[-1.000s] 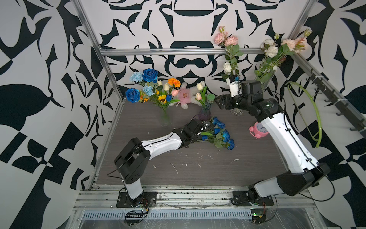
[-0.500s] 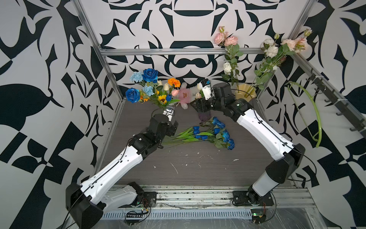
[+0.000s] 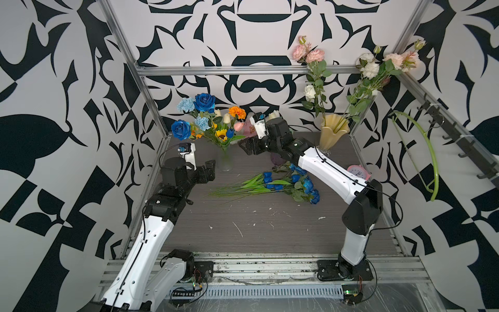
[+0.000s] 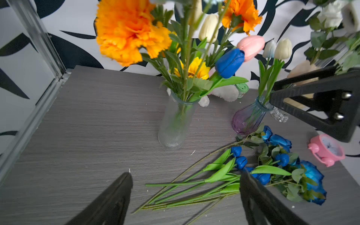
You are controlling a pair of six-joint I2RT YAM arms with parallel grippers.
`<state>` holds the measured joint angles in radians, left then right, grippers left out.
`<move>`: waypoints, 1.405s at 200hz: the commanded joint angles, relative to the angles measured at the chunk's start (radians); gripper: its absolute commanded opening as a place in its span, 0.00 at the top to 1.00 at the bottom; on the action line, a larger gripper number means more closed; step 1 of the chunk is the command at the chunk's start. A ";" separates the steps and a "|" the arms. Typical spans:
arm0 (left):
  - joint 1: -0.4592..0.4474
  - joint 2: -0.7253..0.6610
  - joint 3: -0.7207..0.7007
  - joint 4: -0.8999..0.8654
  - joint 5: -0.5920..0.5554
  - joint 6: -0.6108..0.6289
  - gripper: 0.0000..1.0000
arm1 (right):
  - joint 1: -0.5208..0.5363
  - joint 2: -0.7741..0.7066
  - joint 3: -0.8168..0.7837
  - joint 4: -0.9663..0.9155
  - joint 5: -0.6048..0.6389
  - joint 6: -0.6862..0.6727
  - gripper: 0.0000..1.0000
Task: Pick out blue flowers from the vase
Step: Pick up the flower from the vase.
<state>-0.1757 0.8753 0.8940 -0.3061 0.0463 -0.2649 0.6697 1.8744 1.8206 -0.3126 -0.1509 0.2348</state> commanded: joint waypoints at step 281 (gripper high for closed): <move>0.225 0.535 -0.060 0.744 0.461 -0.447 0.19 | 0.034 0.228 0.219 0.133 0.077 0.203 0.19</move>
<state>0.0456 1.3903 0.8036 0.3866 0.4957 -0.7040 0.6975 2.1120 1.9862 -0.1989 -0.0921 0.4240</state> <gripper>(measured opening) 0.813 0.815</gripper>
